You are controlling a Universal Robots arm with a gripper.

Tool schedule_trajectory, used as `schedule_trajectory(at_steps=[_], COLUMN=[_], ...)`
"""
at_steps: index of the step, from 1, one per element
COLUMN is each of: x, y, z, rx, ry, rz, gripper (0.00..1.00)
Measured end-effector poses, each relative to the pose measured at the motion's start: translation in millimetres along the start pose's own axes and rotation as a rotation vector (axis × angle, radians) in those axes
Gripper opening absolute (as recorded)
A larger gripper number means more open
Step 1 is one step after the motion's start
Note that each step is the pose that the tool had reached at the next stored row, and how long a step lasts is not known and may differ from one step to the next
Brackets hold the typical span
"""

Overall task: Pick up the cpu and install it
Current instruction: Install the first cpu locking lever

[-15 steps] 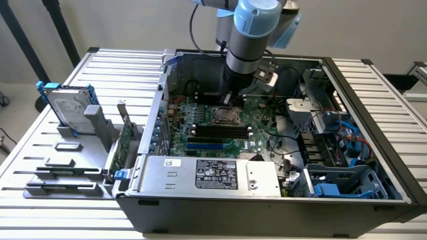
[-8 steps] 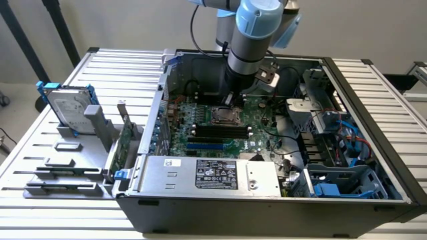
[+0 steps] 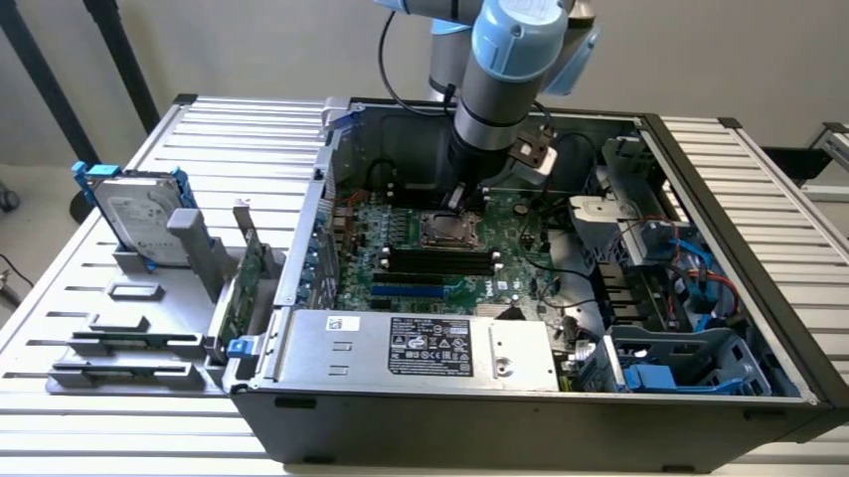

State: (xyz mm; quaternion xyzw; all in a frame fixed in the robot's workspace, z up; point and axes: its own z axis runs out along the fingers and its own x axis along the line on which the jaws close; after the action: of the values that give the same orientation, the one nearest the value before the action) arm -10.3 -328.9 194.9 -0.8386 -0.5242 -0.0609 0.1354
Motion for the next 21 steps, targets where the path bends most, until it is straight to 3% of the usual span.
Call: schedule_trajectory(at_steps=[4,8,10,13,21], x=[-0.6,-0.8,-0.8,-1.2,-2.5], y=[0.7,1.0,1.1,1.3,1.9], z=[-0.2,-0.4,-0.4,-0.5,-0.9], rx=[0.0066,0.0137,0.0155,0.0175,0.0275], ry=[0.0055,0.0154,0.0169,0.0175,0.0126], rz=[-0.001,-0.004,-0.004,-0.004,-0.001], gripper=[0.11,0.11,0.11,0.11,0.11])
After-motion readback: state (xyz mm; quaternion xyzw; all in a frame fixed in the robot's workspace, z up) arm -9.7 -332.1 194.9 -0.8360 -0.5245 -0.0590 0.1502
